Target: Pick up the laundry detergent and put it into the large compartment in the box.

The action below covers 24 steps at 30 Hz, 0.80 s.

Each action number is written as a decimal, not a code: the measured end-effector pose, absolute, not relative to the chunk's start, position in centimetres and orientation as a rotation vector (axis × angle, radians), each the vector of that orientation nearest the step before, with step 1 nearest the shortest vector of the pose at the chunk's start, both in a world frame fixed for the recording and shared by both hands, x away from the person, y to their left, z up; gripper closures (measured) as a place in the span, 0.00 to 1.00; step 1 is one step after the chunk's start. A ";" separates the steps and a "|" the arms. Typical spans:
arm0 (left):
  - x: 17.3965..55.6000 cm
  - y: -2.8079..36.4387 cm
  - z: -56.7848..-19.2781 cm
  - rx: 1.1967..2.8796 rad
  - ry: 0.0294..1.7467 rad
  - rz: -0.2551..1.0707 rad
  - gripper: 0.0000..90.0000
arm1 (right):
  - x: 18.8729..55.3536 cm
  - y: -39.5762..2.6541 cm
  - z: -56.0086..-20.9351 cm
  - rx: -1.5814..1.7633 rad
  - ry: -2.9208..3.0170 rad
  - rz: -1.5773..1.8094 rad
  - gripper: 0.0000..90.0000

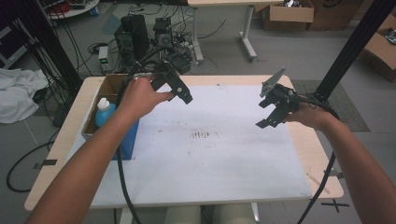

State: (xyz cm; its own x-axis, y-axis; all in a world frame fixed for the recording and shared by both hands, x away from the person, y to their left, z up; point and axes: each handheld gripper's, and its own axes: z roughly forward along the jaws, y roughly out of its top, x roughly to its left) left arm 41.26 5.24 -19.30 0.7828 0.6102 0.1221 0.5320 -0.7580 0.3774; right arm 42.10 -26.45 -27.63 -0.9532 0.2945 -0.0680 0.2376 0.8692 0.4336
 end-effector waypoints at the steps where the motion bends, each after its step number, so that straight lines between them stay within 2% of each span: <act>1: 41.2 5.1 -19.4 2.654 0.860 0.338 0.21 | 42.1 -26.4 -27.6 0.413 2.909 0.649 0.19; 18: 41.2 2.2 -20.9 2.747 0.616 0.236 0.22 | 42.3 -26.6 -27.6 0.426 2.906 0.658 0.19; 24: 41.1 1.5 -21.4 2.770 0.597 0.231 0.22 | 42.2 -26.6 -27.7 0.424 2.911 0.654 0.19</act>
State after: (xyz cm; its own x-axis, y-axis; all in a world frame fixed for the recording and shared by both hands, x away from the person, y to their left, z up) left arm 41.13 1.55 -21.40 0.9010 0.4237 0.0930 0.3760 -0.8697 0.3197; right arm 42.22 -26.61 -27.69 -0.9523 0.2985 -0.0629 0.2430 0.8668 0.4354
